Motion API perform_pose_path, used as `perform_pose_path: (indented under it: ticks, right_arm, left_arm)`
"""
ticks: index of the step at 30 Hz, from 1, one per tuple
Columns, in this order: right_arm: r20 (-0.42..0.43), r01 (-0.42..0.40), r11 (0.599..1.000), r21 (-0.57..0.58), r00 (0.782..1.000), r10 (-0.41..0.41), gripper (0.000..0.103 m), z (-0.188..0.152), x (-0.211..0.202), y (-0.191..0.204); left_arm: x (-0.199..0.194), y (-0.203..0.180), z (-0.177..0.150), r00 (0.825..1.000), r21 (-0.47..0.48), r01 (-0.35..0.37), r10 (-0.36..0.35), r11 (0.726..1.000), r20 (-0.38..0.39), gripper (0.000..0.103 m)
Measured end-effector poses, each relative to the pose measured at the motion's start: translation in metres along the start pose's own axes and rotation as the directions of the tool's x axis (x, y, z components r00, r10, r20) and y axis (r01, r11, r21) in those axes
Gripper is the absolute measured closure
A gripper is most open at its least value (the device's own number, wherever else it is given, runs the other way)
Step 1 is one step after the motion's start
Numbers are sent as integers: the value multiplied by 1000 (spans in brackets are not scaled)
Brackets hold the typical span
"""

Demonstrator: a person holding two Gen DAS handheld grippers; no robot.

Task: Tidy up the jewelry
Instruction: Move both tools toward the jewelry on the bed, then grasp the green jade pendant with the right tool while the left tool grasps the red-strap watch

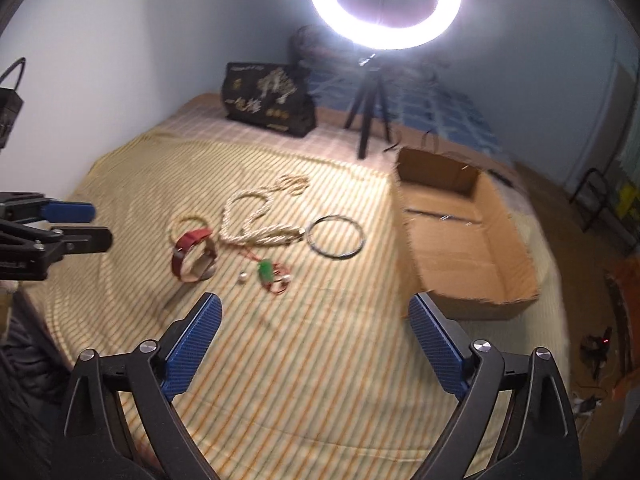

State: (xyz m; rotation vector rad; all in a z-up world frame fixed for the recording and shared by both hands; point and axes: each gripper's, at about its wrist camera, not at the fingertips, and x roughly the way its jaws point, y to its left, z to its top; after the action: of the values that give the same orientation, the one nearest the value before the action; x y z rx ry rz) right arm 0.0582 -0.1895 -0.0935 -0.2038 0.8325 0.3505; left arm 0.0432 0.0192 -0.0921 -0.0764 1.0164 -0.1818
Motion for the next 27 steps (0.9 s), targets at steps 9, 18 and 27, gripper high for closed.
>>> perform_pose_path:
  ticks: [9, 18, 27]
  right_arm:
    - [-130, -138, 986, 98, 980, 150, 60, -2, 45, -12]
    - [-157, -212, 971, 113, 961, 228, 72, 11, 75, -7]
    - [-196, -260, 964, 57, 944, 266, 81, 14, 96, 6]
  left_arm:
    - [31, 2, 11, 996, -20, 36, -37, 999, -79, 51]
    - [60, 5, 18, 988, -54, 56, -63, 997, -139, 53]
    - [76, 7, 25, 983, -83, 68, -81, 994, -167, 53]
